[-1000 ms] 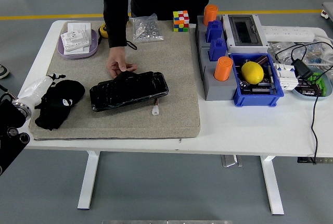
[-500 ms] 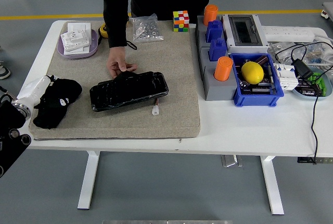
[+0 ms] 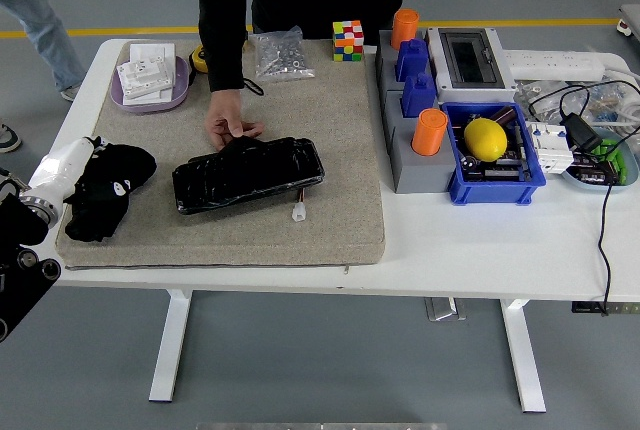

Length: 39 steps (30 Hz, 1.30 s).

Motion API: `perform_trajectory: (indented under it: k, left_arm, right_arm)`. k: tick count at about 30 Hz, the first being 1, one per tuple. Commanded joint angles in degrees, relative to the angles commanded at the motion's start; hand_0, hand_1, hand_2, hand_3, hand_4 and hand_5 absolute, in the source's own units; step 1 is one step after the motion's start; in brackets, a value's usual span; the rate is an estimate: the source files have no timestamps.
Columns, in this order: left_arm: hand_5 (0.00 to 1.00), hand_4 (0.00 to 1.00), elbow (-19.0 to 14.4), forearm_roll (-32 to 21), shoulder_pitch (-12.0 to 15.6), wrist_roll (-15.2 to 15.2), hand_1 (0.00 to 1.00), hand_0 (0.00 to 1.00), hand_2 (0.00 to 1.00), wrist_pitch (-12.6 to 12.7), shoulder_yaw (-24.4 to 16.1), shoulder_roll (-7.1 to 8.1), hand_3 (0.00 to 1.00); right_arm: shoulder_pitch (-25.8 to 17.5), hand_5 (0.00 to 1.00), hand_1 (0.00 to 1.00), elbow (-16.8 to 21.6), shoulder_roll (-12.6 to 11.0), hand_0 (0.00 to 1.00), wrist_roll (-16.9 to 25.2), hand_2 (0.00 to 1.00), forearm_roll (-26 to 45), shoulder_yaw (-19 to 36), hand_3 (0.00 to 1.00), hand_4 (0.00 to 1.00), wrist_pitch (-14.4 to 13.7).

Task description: Pick the rag up,wipe the panel,place it on the desk

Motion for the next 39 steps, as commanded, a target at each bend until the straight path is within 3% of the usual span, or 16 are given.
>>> perform_trajectory:
  k: [1, 5, 7, 19, 31, 39]
  left_arm:
    - [0.002, 0.058, -0.2, -0.6, 0.1, -0.1, 0.144, 0.243, 0.456, 0.2, 0.0, 0.02, 0.327]
    - [0.002, 0.058, -2.4, -2.1, 1.1, -0.2, 0.144, 0.243, 0.456, 1.1, -0.7, -0.05, 0.327]
    - [0.002, 0.002, -4.1, -2.4, 1.5, 0.6, 0.133, 0.237, 0.442, 1.5, -1.4, -0.11, 0.308]
    - [0.002, 0.002, -14.2, 0.3, 3.3, 6.6, 0.116, 0.226, 0.458, 1.4, -1.2, 0.11, 0.312]
    - [0.002, 0.002, -14.7, -0.3, 2.2, 6.8, 0.111, 0.222, 0.459, 1.6, 3.6, -0.69, 0.312]
    - [0.002, 0.002, -13.5, -1.0, -0.4, 6.9, 0.108, 0.222, 0.459, 1.9, 7.8, -2.07, 0.314]
  right_arm:
    - [0.0, 0.701, 0.450, 0.0, 0.0, 0.693, 0.0, 0.639, 0.0, 0.0, 0.618, 0.998, 0.0]
    - [0.0, 0.701, 0.450, -0.1, 0.0, 0.693, 0.0, 0.639, 0.1, -0.1, 0.618, 0.998, 0.1]
    - [0.0, 0.699, 0.451, -0.1, 0.1, 0.693, 0.0, 0.639, 0.1, -0.2, 0.618, 0.998, 0.1]
    - [0.1, 0.699, 0.450, -0.4, -0.1, 0.693, 0.1, 0.638, 0.0, -0.3, 0.619, 0.998, 0.2]
    - [0.1, 0.700, 0.450, -0.6, -0.3, 0.693, 0.2, 0.639, 0.0, -0.3, 0.619, 0.998, 0.3]
    - [0.2, 0.701, 0.450, -0.8, -0.5, 0.691, 0.1, 0.639, 0.0, -0.7, 0.619, 0.998, 0.5]
